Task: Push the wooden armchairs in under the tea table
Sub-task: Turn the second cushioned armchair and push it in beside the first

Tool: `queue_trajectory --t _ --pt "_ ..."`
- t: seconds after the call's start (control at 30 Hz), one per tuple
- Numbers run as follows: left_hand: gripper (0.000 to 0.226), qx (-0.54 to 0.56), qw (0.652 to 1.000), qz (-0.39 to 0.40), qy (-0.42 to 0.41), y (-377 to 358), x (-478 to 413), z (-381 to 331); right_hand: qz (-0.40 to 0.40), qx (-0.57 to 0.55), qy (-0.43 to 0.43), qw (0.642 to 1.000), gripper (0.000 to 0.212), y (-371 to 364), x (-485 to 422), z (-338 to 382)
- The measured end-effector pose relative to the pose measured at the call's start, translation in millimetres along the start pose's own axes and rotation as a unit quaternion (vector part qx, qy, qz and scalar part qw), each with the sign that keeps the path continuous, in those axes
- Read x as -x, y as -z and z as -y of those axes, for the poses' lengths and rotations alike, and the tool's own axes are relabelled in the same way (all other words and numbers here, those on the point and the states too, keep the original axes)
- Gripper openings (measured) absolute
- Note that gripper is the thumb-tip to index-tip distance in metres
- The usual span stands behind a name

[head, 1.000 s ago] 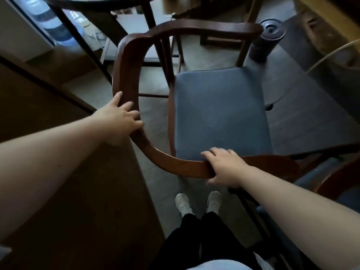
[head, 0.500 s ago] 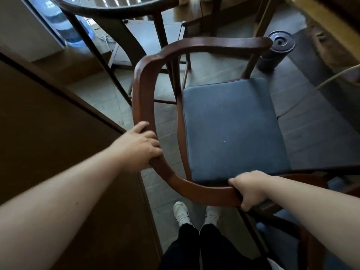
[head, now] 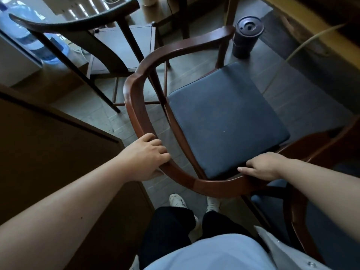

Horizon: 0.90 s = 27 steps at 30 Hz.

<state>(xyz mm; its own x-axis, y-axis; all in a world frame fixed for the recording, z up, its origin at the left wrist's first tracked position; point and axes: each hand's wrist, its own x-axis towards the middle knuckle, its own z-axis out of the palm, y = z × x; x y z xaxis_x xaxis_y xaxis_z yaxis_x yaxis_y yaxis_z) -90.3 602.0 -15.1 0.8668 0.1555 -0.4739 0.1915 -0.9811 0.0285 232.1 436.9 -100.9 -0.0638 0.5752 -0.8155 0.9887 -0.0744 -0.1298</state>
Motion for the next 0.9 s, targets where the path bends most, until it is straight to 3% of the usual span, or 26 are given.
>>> queue_trajectory --t 0.17,0.27,0.37,0.43,0.53,0.57,0.63,0.7,0.77,0.83,0.9 --pt "0.074 0.014 0.999 0.023 -0.044 29.1 -6.8 27.9 -0.121 -0.013 0.010 0.992 0.072 -17.9 10.0 22.6" --pt "0.075 0.010 0.997 0.027 -0.072 43.4 -22.3 52.4 -0.272 -0.175 -0.040 0.945 0.056 -30.9 12.0 40.0" --pt "0.070 -0.001 0.994 0.030 -0.108 52.2 -44.7 73.3 -0.388 -0.360 -0.178 0.830 0.026 -45.6 19.5 54.4" --pt "0.068 -0.010 0.990 0.053 -0.132 55.5 -60.7 80.4 -0.390 -0.415 -0.259 0.780 0.034 -59.1 25.7 67.5" --pt "0.071 -0.024 0.983 0.066 -0.169 48.1 -88.4 84.8 -0.392 -0.498 -0.350 0.690 0.062 -73.5 31.2 87.1" --pt "0.071 -0.018 0.983 0.072 -0.170 44.8 -95.5 82.9 -0.386 -0.547 -0.370 0.644 0.072 -76.8 29.1 92.8" --pt "0.062 -0.007 0.982 0.115 -0.150 35.6 -106.2 72.3 -0.351 -0.690 -0.383 0.504 0.078 -81.6 22.7 100.5" --pt "0.057 0.014 0.973 0.203 -0.106 21.5 -107.9 60.4 -0.323 -0.807 -0.328 0.371 0.062 -88.0 10.2 103.9" --pt "0.060 0.064 0.952 0.295 -0.056 7.3 -107.2 55.4 -0.310 -0.866 -0.276 0.280 0.060 -89.2 -1.0 102.3" --pt "0.069 0.100 0.932 0.348 -0.025 -1.3 -108.1 57.4 -0.321 -0.878 -0.269 0.234 0.056 -84.7 -8.3 97.8" --pt "0.072 0.101 0.925 0.367 -0.012 -4.4 -107.5 60.0 -0.325 -0.877 -0.273 0.224 0.060 -83.3 -15.1 92.5"
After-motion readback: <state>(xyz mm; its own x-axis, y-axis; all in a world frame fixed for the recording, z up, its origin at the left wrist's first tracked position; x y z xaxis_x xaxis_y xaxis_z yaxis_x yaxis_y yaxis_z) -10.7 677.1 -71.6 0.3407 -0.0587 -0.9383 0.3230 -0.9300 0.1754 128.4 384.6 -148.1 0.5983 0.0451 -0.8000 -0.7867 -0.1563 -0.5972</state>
